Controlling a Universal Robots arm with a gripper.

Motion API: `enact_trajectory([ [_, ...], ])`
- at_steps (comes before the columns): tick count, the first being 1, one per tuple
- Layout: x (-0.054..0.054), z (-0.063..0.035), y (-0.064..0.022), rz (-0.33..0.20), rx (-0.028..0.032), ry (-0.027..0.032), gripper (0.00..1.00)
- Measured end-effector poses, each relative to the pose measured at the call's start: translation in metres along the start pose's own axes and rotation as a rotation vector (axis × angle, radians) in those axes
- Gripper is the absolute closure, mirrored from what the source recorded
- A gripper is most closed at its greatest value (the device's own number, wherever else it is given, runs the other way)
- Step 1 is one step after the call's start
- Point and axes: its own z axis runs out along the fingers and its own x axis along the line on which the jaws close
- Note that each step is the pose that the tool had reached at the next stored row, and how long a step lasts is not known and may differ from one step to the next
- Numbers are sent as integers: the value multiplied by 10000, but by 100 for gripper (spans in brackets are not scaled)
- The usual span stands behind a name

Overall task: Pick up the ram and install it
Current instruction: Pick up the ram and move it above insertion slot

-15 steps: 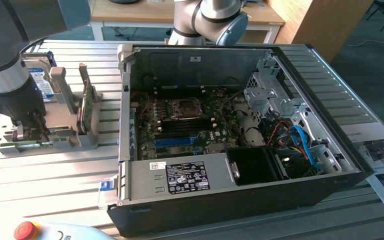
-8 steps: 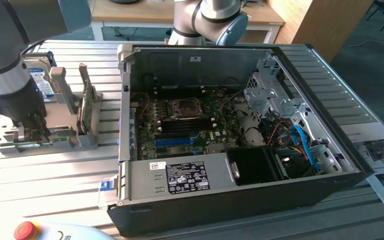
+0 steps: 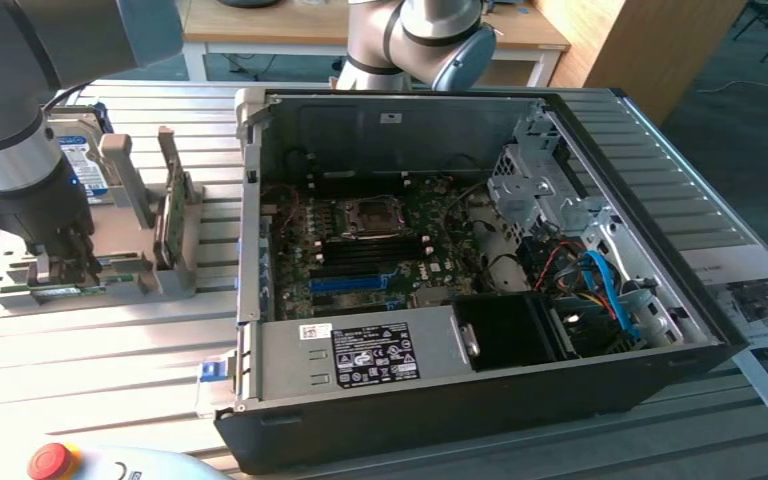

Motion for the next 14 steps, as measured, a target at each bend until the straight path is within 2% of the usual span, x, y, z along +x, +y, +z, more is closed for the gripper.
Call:
enact_trajectory([
  [4, 0, -1, 1, 3, -60, 7, 75],
  [14, 7, 3, 0, 4, -65, 6, 75],
])
